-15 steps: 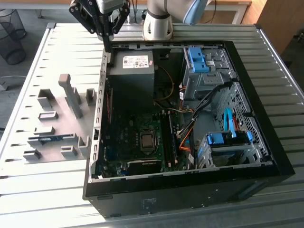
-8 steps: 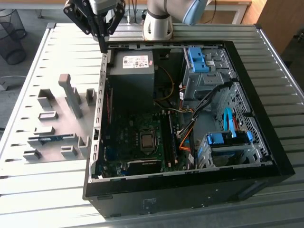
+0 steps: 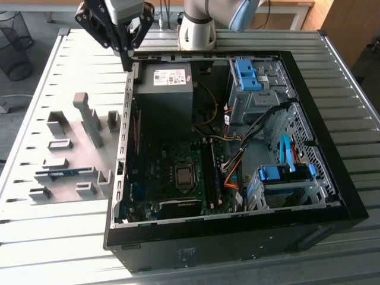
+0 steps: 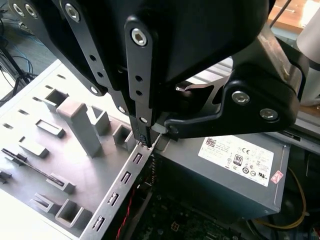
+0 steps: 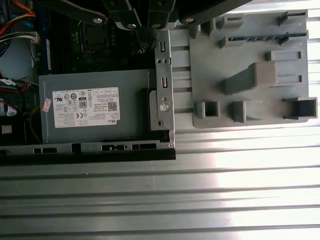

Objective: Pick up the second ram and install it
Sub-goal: 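Reach for the second ram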

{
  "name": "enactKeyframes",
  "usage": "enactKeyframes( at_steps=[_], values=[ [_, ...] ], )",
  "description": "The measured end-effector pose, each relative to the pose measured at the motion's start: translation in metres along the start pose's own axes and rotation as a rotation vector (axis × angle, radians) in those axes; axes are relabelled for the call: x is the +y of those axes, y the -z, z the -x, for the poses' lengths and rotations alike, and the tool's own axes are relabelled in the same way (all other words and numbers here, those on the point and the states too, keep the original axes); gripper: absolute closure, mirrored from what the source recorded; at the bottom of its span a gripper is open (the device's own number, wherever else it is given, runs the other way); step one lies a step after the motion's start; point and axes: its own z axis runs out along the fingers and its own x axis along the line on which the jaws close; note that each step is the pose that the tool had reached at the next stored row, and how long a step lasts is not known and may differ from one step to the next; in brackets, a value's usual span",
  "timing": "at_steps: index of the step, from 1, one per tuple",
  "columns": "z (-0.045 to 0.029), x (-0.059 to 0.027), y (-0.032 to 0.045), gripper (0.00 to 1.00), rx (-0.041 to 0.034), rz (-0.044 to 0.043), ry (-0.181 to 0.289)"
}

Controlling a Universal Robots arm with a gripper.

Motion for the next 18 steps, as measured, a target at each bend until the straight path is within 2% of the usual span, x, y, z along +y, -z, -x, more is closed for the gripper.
enactKeyframes(
  at_steps=[10, 18],
  values=[
    [-0.0178, -0.0071, 0.0009, 0.89, 0.0000, 0.0000, 0.000],
    [-0.0289, -0.0103, 0.0013, 0.89, 0.0000, 0.0000, 0.000]
  ],
)
